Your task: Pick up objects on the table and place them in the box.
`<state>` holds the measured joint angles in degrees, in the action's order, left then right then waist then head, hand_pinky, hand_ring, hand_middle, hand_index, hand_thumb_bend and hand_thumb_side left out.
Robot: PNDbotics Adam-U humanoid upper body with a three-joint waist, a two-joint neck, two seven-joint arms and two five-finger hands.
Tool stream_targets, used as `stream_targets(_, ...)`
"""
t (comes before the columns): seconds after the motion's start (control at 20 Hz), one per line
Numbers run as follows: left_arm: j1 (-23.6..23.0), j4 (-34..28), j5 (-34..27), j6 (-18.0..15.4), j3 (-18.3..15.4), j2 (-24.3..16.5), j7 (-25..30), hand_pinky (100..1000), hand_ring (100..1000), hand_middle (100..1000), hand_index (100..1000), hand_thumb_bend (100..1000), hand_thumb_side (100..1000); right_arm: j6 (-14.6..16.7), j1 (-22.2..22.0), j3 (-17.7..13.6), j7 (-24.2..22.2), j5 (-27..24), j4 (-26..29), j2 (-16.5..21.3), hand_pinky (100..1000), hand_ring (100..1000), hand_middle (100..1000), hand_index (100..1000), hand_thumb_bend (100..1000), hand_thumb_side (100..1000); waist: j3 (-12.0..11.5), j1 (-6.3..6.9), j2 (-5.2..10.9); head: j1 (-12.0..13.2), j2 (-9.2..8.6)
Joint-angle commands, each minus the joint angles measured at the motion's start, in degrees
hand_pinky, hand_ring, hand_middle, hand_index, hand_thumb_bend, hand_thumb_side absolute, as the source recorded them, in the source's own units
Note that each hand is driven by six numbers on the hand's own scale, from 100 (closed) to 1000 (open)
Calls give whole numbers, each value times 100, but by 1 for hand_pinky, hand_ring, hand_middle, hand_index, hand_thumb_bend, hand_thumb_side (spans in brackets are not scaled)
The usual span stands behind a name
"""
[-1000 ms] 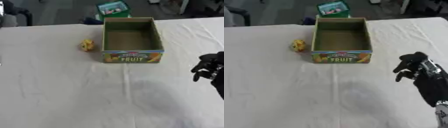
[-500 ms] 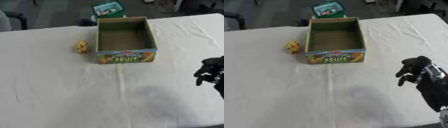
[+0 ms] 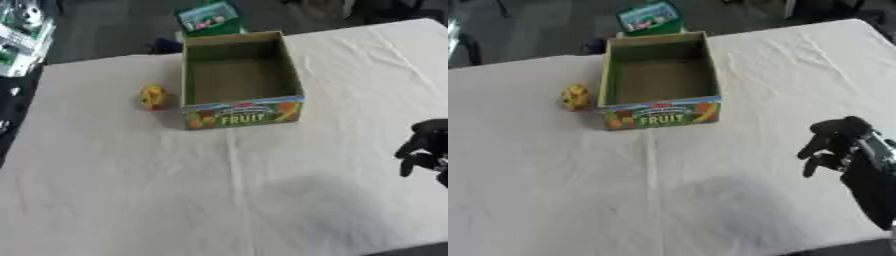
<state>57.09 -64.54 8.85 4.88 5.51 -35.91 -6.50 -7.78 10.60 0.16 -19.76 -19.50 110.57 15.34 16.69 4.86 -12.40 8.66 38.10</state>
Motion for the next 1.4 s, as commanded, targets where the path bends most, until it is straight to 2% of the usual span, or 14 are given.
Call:
stream_targets(0.05,207,421,314,-37,391,-93,300,602,589,590,792,167,210,-8,80,5,-20,2,112,123,403,554,496,680,100,720,28,-5,79,46,-83)
stream_targets(0.15,240,725,502,-113,545,-70,487,602,591,593,792,201,219,-21,102,11,-27,-3,110,120,403,554,496,680,100,721,60,14,71,51,-96)
stream_targets(0.2,236,868,590,-143,607,-57,573,599,592,595,782,277,247,-25,111,14,-30,-4,111,119,403,555,496,680,100,723,78,25,64,55,-105)
stream_targets(0.25,234,1014,679,-161,679,-45,662,599,592,595,782,277,247,-30,118,16,-34,-4,110,117,403,555,496,680,100,723,94,34,61,60,-110)
stream_targets(0.3,228,1170,775,-172,748,-32,757,600,586,605,778,326,271,-35,124,16,-35,-4,110,117,403,555,496,680,100,724,112,44,57,64,-118)
stream_targets(0.5,257,1761,1139,-298,876,48,1080,596,586,600,758,397,304,-47,140,20,-41,-2,111,111,403,555,497,680,100,729,150,64,42,68,-131)
stream_targets(0.9,399,2873,1849,-814,1014,261,1665,584,564,572,734,470,337,-59,144,20,-47,3,109,93,403,556,497,681,100,728,163,64,41,40,-96)
stream_targets(1.4,374,2928,2769,-992,840,337,2370,566,547,555,726,577,381,-56,131,10,-46,2,107,80,404,556,497,681,100,729,146,44,43,7,-78)
